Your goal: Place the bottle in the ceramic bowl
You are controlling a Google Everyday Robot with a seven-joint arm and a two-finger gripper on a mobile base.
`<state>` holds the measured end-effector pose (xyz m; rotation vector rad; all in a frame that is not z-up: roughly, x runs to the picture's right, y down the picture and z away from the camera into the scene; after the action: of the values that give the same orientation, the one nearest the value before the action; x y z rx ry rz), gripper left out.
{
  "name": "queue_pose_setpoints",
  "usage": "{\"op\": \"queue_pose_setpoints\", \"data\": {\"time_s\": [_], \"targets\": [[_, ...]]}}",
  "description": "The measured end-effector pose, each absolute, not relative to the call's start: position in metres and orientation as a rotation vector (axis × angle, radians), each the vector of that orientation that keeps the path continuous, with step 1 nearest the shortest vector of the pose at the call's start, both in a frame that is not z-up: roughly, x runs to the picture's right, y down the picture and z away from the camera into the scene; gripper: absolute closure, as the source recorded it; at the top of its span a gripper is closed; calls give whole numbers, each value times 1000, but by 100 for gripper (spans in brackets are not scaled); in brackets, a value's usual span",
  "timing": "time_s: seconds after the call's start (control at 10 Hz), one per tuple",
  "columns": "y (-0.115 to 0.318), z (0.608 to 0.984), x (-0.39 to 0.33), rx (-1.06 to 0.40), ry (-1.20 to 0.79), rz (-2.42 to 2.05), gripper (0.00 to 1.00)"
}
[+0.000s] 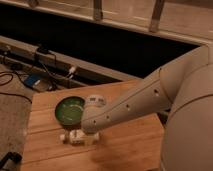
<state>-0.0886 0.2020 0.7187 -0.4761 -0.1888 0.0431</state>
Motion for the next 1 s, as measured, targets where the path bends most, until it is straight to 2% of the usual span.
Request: {"op": "queue_pose_setpoints", "data": {"time_s": [0.2,0.6,1.0], "targets": [[201,723,-89,-499,-189,25,20],[220,776,-85,-594,-155,-1,20],[241,797,-82,-668,-138,-12,22]]}}
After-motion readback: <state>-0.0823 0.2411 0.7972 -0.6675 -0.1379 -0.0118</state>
